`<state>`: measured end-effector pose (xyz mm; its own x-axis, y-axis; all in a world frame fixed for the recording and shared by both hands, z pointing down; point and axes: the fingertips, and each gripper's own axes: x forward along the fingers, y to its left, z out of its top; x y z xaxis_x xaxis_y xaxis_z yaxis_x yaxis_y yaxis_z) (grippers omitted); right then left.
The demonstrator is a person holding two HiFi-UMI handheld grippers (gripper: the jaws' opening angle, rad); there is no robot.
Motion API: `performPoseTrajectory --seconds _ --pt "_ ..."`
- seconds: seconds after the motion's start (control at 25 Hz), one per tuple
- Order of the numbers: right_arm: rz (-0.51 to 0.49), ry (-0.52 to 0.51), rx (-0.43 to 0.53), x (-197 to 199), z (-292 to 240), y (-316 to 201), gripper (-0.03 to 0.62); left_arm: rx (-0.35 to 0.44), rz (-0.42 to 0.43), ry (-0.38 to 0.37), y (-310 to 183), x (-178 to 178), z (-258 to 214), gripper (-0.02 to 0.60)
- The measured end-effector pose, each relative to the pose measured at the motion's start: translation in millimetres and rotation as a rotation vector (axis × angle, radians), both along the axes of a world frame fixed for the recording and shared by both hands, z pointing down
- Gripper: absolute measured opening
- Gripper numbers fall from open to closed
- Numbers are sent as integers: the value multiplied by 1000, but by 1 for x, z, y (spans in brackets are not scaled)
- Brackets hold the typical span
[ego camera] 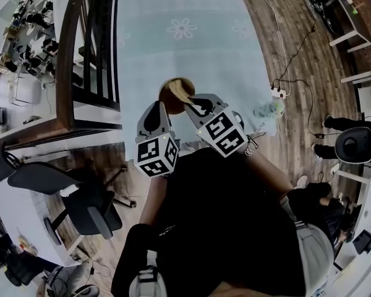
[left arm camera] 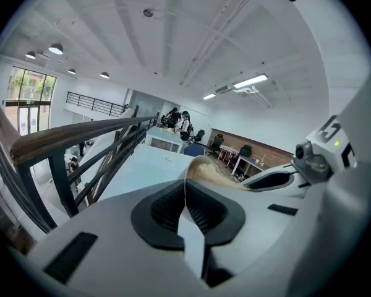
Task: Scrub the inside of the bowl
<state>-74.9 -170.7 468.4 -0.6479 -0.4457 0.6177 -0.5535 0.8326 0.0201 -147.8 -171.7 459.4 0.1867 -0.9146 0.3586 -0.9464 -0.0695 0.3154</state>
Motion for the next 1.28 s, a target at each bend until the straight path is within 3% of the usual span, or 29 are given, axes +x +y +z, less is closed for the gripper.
performPoseTrajectory --seconds 0.4,0.64,0.8,0.96,1.04,1.16,1.28 --pt "-209 -83 -123 -28 2 41 41 5 -9 0 4 0 -1 17" --pt "-269 -95 -166 -30 0 47 41 -9 -31 -12 0 -15 12 17" --pt "-241 -11 -67 -21 -10 31 41 -15 -30 -53 -2 -16 14 17" --pt "-199 160 88 -5 -16 2 41 -7 -6 -105 -1 -9 12 17" --pt "-179 224 120 3 -13 -6 41 -9 -1 -93 -1 -7 14 17" --pt "-156 262 99 8 -2 -7 43 -14 -10 -59 -2 -10 15 17" --pt "-145 221 -7 6 12 0 41 -26 -13 -34 -5 -10 19 17"
